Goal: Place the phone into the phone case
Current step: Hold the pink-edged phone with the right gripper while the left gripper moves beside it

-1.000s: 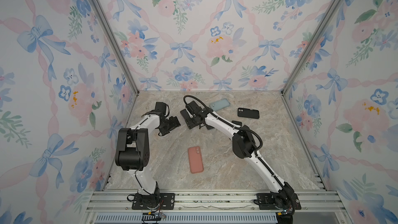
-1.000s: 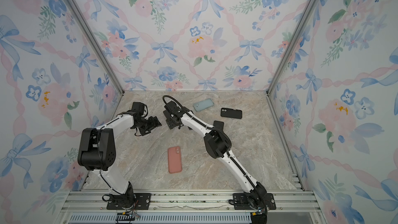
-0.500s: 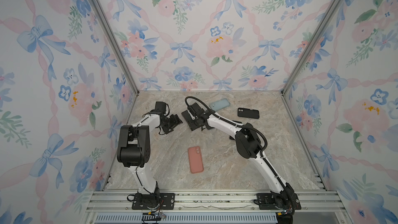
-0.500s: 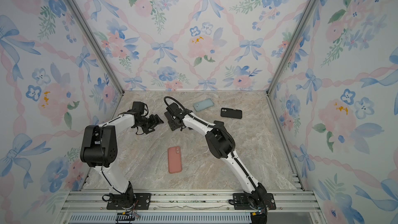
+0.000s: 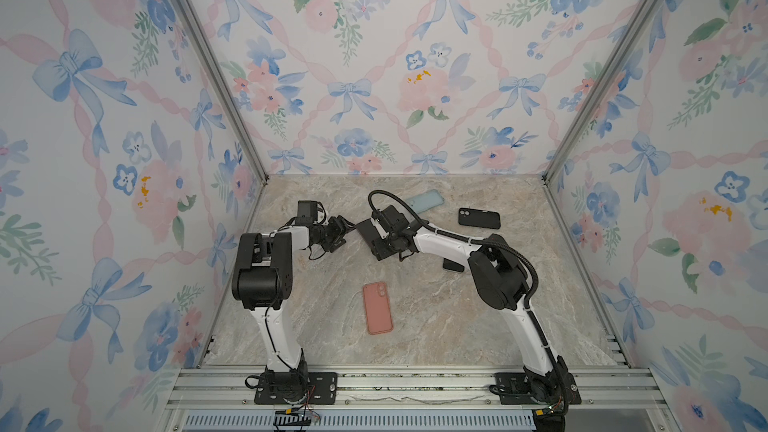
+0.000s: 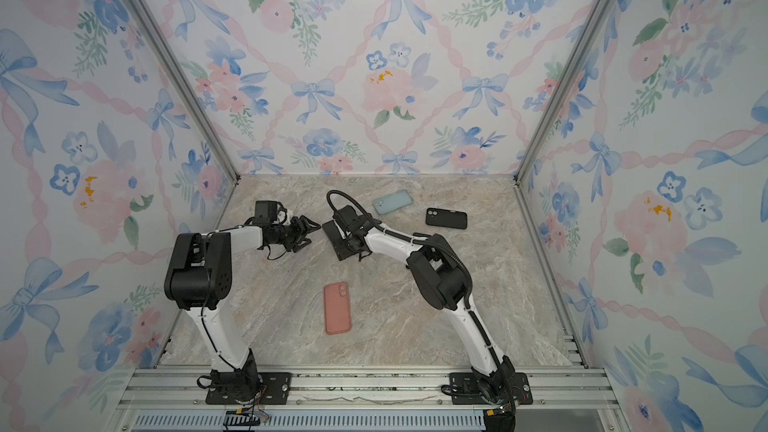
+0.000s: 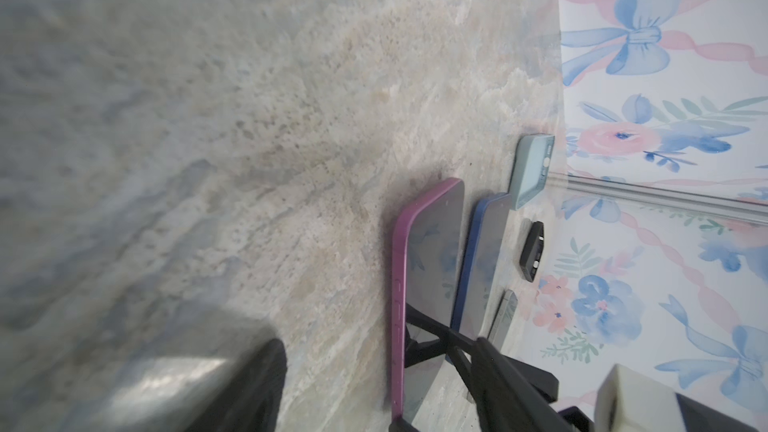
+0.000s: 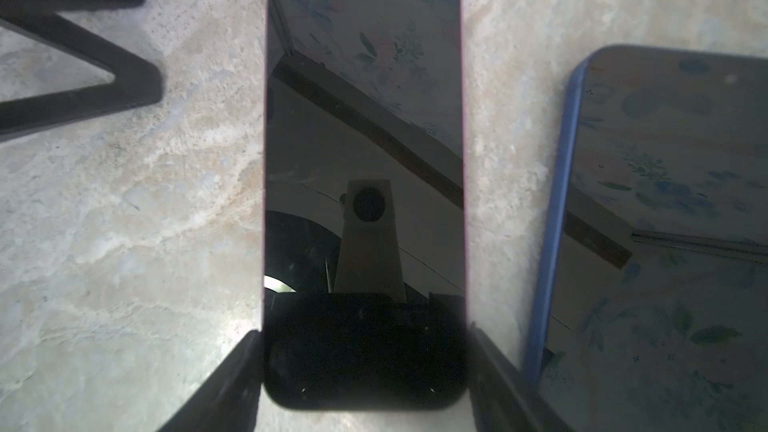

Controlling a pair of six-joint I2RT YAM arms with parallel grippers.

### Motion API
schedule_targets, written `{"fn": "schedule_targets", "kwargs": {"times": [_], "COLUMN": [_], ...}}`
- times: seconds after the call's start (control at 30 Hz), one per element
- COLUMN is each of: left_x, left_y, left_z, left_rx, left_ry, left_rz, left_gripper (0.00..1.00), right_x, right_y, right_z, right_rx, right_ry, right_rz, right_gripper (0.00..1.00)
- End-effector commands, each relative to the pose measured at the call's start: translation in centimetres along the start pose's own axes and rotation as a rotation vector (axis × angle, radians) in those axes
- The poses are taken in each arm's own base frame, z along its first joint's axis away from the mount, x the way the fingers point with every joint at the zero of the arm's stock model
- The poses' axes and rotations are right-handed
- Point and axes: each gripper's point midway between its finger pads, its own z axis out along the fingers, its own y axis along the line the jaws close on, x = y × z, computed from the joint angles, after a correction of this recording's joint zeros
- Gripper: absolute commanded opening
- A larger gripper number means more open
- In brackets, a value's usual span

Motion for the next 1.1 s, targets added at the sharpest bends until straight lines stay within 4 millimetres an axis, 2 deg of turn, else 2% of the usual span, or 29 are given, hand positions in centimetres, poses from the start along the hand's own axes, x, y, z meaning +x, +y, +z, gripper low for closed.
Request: {"fn": "schedule_targets", "kwargs": {"times": [0.0, 0.4, 0.67, 0.77, 1.07], "left_x": [0.2, -0.1, 1.4, 1.5, 1.8], "left_y": [0.2, 1.8, 2.3, 2.9, 4.1], "left_z": [1.5, 4.6, 6.8, 7.1, 7.2], "left_rx": [0.101, 0.118, 0.141, 0.137, 0.131], "left_ry": [0.028, 0.058, 0.117, 0.117, 0.101], "left_rz": [-0.045, -0.061, -0.047, -0.049, -0.04], "left_gripper": [0.69, 0.53, 0.52, 0.47, 0.38], "right_x": [4.3, 5.0, 5.0, 5.2, 5.3], "right_y": [-0.1, -0.3, -0.2, -0.1, -0.5], "right_z": [0.8, 0.3, 0.4, 0.4, 0.3], "right_rx": [-0.044, -0.062, -0.073, -0.079, -0.082], "right_ry": [0.126, 0.122, 0.121, 0.128, 0.124], "right_rz": [0.046, 0.055, 0.054, 0.052, 0.058], "right_gripper": [0.56, 0.54, 0.53, 0.51, 0.5]}}
